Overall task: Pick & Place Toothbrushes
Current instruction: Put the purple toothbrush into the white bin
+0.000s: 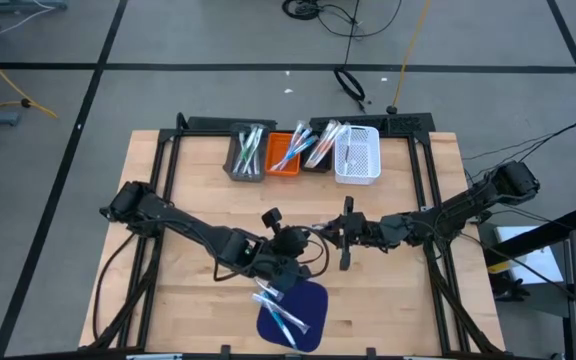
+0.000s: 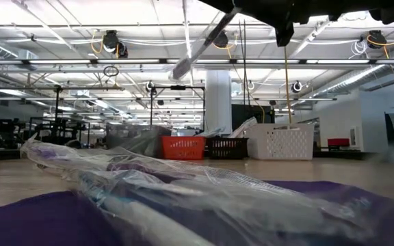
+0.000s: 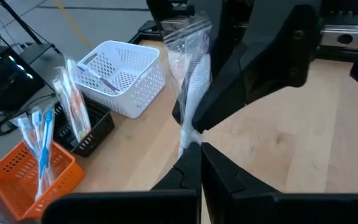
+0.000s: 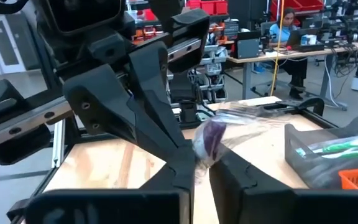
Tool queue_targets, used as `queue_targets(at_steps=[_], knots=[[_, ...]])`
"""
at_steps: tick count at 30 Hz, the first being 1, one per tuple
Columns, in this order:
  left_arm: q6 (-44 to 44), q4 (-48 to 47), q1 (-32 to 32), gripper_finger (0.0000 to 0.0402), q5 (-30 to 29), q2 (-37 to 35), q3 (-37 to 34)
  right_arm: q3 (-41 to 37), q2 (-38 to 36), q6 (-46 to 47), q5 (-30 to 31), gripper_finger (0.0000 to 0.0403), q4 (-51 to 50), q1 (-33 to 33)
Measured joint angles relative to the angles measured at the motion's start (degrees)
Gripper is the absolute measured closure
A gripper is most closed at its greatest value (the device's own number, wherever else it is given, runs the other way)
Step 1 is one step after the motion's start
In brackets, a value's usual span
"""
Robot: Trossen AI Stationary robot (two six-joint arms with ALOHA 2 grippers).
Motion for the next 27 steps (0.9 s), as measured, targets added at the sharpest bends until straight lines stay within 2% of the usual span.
queue_targets(at_steps=[8, 16, 21, 27], knots=[[1.03, -0.74, 0.33, 0.0386, 0.57, 0.00, 0.00, 0.02, -0.02, -0.75, 0.04, 0.0384, -1.32, -0.02], [3.03, -6.53, -0.23, 0.0335, -0.34, -2.50, -0.07, 0.00, -0.42, -0.86, 1.75, 0.0384, -3.41, -0.29], [0.47, -12.26, -0.39, 0.0308, -1.13, -4.62, -0.09, 0.02, -5.48, -0.81, 8.07, 0.0384, -11.89, -1.46], [-1.03, -14.60, -0.67, 0.0304, 0.07, -5.05, -0.04, 0.00, -15.67, 0.55, 13.98, 0.0384, -25.50, -4.64]])
